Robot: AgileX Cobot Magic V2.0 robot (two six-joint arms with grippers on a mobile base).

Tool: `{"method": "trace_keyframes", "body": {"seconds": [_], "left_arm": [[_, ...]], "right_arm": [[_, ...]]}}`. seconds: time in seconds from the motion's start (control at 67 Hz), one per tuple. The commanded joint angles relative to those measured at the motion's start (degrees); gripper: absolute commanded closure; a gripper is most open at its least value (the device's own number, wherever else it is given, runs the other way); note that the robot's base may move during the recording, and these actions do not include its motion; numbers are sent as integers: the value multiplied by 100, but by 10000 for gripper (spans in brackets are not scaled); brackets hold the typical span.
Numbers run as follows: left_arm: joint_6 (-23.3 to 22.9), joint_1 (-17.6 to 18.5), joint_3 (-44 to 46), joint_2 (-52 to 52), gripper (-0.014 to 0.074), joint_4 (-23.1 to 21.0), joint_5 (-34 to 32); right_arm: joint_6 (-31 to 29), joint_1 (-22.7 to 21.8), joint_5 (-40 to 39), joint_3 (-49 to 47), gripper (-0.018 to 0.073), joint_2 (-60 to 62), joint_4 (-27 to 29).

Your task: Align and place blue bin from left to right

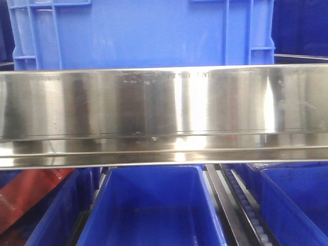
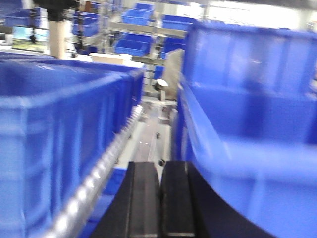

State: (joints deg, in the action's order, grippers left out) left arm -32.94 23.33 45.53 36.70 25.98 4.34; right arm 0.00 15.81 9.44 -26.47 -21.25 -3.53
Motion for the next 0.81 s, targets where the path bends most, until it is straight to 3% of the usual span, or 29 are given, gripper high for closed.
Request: {"method": "trace_keyframes", "body": {"seconds": [0.0, 0.179, 0.358, 0.672, 0.791], "left_arm": [[-2, 40, -15, -23, 707, 17, -65], [-2, 40, -15, -23, 707, 17, -65], [-2, 40, -15, -23, 707, 17, -65], [-2, 40, -15, -23, 707, 17, -65], [-2, 40, -15, -23, 707, 17, -65]], "right_arm": [[-76, -198, -135, 413, 639, 444, 166], [-76, -505, -135, 1199, 639, 1327, 219], [-76, -540, -135, 1854, 639, 1892, 219], [-66, -540, -107, 2514, 639, 2125, 219], [-66, -540, -548, 2647, 639, 2125, 219]]}}
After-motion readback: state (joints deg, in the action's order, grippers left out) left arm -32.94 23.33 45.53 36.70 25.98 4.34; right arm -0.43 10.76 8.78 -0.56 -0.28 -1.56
